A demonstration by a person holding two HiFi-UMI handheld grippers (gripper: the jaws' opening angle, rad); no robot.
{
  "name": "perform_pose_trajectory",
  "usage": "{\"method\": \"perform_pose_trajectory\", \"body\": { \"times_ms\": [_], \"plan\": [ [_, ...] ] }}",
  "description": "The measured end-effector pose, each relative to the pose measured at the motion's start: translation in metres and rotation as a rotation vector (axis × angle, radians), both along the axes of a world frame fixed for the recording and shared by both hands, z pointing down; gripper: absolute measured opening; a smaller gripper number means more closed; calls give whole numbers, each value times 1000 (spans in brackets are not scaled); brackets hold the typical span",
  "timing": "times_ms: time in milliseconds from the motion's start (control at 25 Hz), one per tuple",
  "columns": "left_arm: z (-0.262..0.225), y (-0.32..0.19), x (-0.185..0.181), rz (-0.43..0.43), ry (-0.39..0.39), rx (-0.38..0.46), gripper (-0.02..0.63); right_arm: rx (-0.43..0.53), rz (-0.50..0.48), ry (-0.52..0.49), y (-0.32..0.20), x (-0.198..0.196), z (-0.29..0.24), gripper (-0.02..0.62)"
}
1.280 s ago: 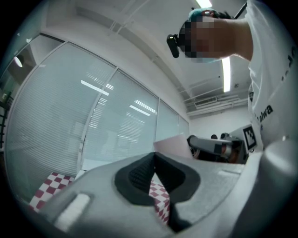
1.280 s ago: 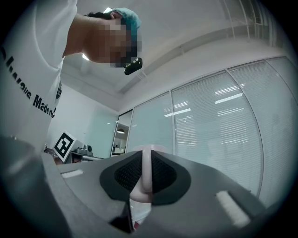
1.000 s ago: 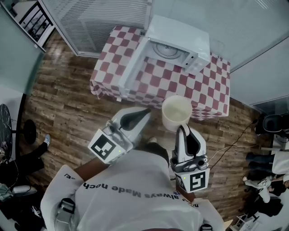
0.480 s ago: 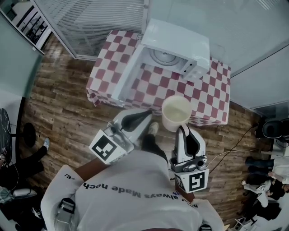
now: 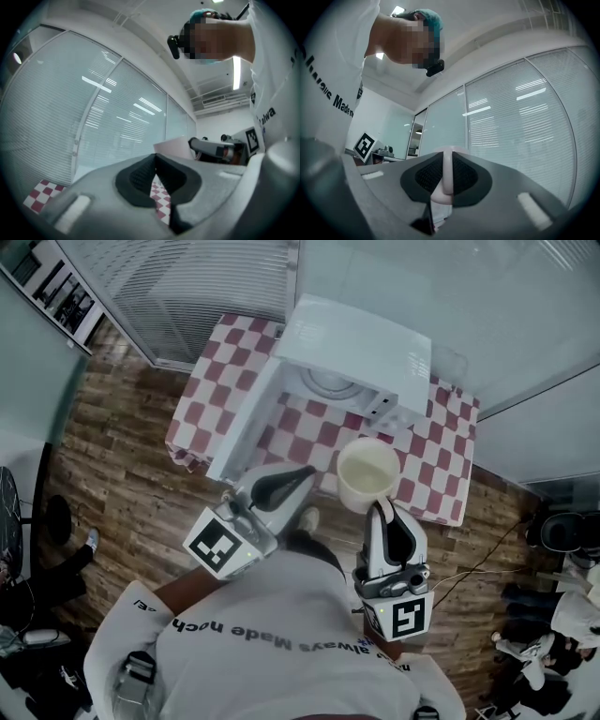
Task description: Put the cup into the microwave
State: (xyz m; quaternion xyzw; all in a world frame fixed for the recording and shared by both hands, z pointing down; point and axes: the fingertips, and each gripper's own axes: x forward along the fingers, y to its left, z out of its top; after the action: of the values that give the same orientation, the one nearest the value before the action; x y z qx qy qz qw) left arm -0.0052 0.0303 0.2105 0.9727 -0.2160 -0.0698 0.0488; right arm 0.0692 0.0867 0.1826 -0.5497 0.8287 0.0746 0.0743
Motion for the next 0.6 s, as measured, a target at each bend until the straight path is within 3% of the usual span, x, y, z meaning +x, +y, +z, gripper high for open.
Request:
{"method": "perform_pose_trajectory", "body": {
  "times_ms": [600],
  "plan": [
    [3,-66,86,-60,-10,23,3,4,-59,-8,-68,90,4,37]
  ]
}}
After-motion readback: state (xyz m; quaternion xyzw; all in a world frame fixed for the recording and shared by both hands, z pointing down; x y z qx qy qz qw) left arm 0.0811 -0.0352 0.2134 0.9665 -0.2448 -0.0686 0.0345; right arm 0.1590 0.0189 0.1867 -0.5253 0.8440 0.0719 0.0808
